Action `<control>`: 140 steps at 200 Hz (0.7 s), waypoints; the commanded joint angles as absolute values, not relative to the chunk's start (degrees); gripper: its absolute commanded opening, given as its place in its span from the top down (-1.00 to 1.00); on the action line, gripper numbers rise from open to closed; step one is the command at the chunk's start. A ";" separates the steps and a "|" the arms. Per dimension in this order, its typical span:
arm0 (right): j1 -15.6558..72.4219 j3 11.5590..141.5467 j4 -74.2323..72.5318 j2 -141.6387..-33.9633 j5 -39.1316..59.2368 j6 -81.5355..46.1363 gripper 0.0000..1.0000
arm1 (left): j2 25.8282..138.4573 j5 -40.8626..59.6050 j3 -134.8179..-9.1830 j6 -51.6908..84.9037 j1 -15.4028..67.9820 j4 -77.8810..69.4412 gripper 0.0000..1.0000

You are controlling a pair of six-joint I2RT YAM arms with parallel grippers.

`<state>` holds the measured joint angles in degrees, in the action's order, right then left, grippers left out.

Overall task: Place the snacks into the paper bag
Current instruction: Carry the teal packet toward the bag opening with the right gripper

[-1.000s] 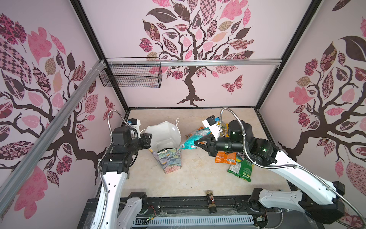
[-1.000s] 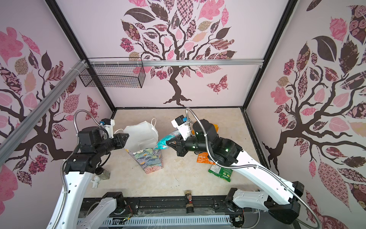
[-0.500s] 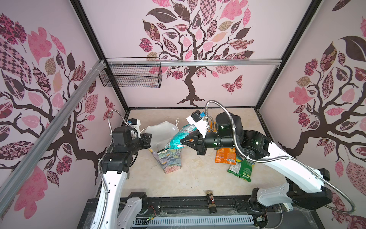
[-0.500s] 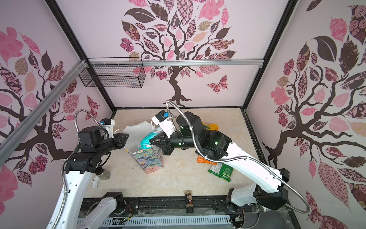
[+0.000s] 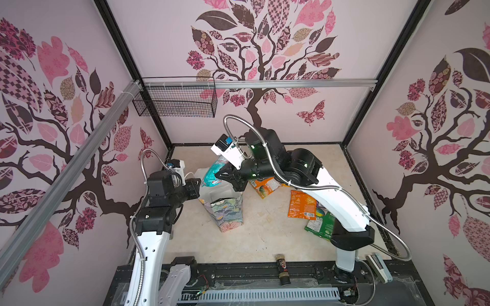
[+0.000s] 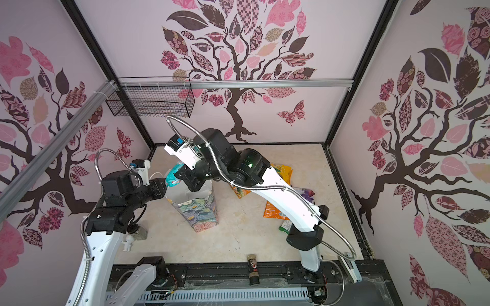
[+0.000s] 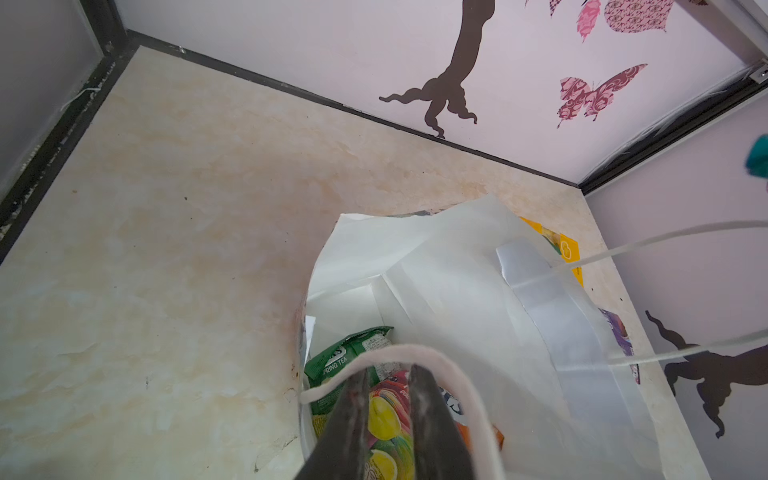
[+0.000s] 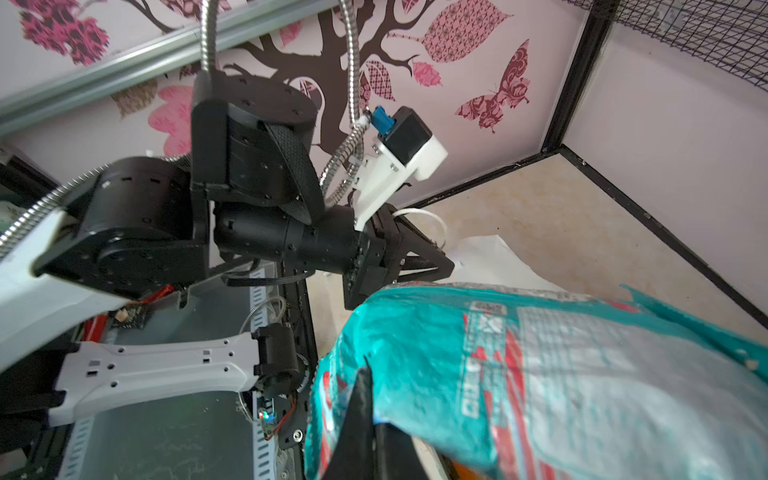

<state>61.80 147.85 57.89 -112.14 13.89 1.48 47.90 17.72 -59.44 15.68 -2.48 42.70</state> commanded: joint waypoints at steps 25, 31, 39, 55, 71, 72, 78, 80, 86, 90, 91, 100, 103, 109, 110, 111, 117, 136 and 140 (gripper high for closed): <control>61.79 148.96 65.36 -113.04 14.83 10.95 1.00 | 47.44 19.86 -57.92 15.78 -4.10 41.22 0.54; 61.70 148.07 65.16 -112.78 15.11 11.42 1.00 | 47.53 19.86 -57.89 15.73 -4.06 41.22 0.54; 61.55 147.22 64.71 -112.69 15.06 11.89 1.00 | 47.63 19.86 -58.10 15.73 -4.05 41.37 0.54; 61.18 146.63 63.09 -113.48 14.71 11.73 1.00 | 48.14 19.73 -58.14 15.38 -4.12 41.72 0.55; 61.22 146.77 61.17 -115.00 13.63 11.39 1.00 | 48.51 19.60 -57.86 15.38 -4.08 41.81 0.56; 61.19 146.77 61.08 -115.07 13.49 11.32 1.00 | 48.51 19.60 -57.84 15.38 -4.06 41.82 0.56; 61.17 147.11 60.71 -115.60 12.78 11.25 1.00 | 48.40 19.60 -57.63 15.58 -4.17 41.67 0.56; 61.17 147.19 60.62 -115.85 12.56 11.25 1.00 | 48.42 19.67 -57.52 15.63 -4.25 41.53 0.56; 61.13 147.25 60.36 -116.34 12.00 11.55 1.00 | 48.25 20.13 -57.29 15.84 -4.48 41.17 0.57; 61.09 147.20 60.25 -116.72 11.41 11.80 1.00 | 48.15 20.60 -57.05 16.03 -4.86 40.84 0.57; 61.09 147.17 60.23 -116.76 11.24 11.88 1.00 | 48.11 20.76 -57.05 16.10 -4.86 40.55 0.57; 60.79 147.21 60.11 -117.61 10.20 12.33 1.00 | 47.98 22.06 -56.73 16.57 -5.61 39.74 0.56; 60.68 147.25 60.04 -117.90 10.05 12.50 1.00 | 48.00 22.28 -56.78 16.67 -5.67 39.42 0.56; 60.41 147.49 59.90 -118.44 10.02 12.64 1.00 | 48.10 22.36 -56.89 16.65 -5.71 39.55 0.57; 60.35 147.53 59.88 -118.50 10.02 12.65 1.00 | 48.13 22.34 -56.96 16.59 -5.71 39.59 0.57; 60.28 147.64 59.87 -118.62 10.06 12.61 1.00 | 48.19 22.33 -57.09 16.51 -5.76 39.62 0.57; 59.99 148.26 59.90 -119.48 10.18 12.53 1.00 | 48.46 22.25 -57.45 16.14 -5.84 40.06 0.57; 59.62 150.75 61.20 -120.91 11.50 12.05 1.00 | 48.57 22.63 -57.53 16.21 -6.62 40.06 0.59; 59.59 150.78 61.21 -120.88 12.01 12.04 1.00 | 48.54 23.07 -57.22 16.32 -6.71 39.82 0.59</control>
